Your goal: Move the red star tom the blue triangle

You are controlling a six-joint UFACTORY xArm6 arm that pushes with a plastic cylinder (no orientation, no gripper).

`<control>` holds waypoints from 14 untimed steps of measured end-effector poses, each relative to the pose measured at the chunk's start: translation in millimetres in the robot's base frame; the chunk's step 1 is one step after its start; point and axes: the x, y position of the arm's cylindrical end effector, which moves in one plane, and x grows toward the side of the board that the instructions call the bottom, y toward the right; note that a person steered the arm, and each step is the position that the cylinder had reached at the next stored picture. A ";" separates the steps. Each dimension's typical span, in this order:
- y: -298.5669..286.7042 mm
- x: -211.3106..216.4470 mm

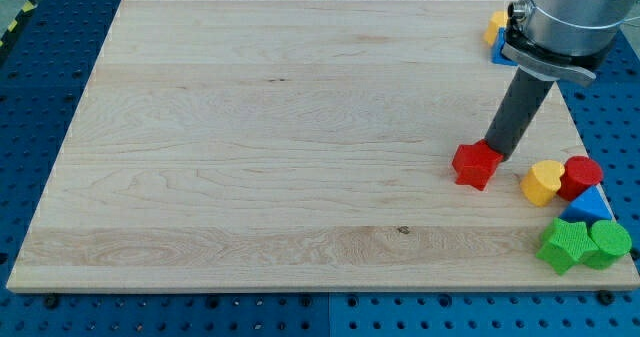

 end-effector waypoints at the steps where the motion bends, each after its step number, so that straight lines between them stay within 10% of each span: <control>1: -6.5 -14.8; 14: -36.0 54.8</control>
